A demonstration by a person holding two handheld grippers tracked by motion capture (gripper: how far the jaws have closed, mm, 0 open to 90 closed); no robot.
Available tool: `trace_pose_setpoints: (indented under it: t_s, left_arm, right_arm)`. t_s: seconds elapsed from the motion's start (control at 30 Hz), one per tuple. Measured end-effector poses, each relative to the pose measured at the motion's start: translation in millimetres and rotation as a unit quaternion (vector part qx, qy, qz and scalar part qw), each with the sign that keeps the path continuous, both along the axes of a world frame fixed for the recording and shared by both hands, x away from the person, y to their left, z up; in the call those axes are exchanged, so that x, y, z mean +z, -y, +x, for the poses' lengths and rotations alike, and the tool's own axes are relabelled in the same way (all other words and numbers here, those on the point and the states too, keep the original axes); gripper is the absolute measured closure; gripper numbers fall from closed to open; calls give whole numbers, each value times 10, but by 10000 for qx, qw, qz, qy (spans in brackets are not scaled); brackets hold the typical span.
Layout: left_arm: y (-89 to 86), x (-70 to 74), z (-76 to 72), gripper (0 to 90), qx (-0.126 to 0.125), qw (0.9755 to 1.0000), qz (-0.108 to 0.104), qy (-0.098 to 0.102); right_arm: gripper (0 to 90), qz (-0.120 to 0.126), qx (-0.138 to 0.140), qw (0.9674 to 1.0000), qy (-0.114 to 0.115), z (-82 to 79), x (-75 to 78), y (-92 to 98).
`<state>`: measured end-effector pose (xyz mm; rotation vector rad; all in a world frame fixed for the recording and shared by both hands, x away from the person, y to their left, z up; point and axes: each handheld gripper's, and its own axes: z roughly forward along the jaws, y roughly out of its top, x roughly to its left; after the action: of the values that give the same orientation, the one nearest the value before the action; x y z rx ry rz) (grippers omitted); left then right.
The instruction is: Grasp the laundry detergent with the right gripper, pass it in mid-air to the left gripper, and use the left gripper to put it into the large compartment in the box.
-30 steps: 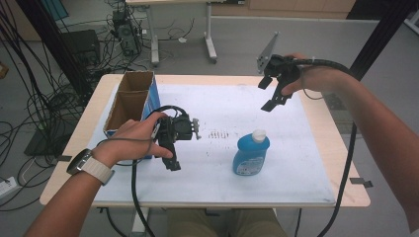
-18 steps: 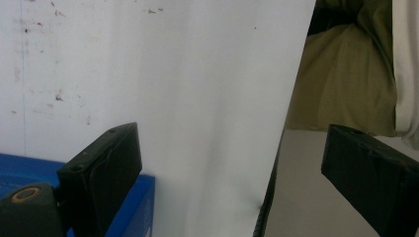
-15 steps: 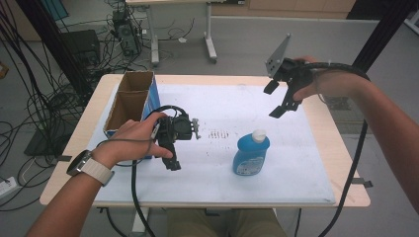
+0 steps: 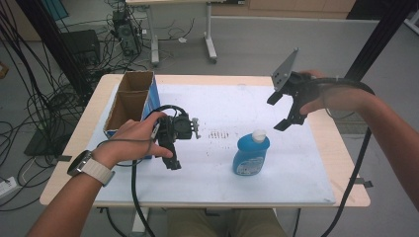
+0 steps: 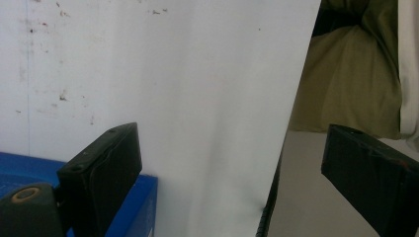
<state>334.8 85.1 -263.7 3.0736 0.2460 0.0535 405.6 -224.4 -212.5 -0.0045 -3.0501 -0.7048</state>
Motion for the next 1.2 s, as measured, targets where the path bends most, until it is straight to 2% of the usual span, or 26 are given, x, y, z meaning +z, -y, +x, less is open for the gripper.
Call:
trace_pose_setpoints:
  t_s: [0.4,0.6,0.93,1.2]
  left_arm:
    - [-12,-11,10,91,23,10000,-21,40]
    - [-6,-19,16,91,15,10000,-4,32]
    - [12,-37,19,90,12,10000,-18,30]
    - [13,-44,15,91,21,10000,-31,33]
  right_arm:
    - [81,151,-16,9998,-141,-98,-173,39]
    - [80,226,61,9997,-68,-122,-254,61]
    - [72,308,47,9994,-134,-181,-349,100]
    - [63,412,102,9991,-85,-212,-440,135]
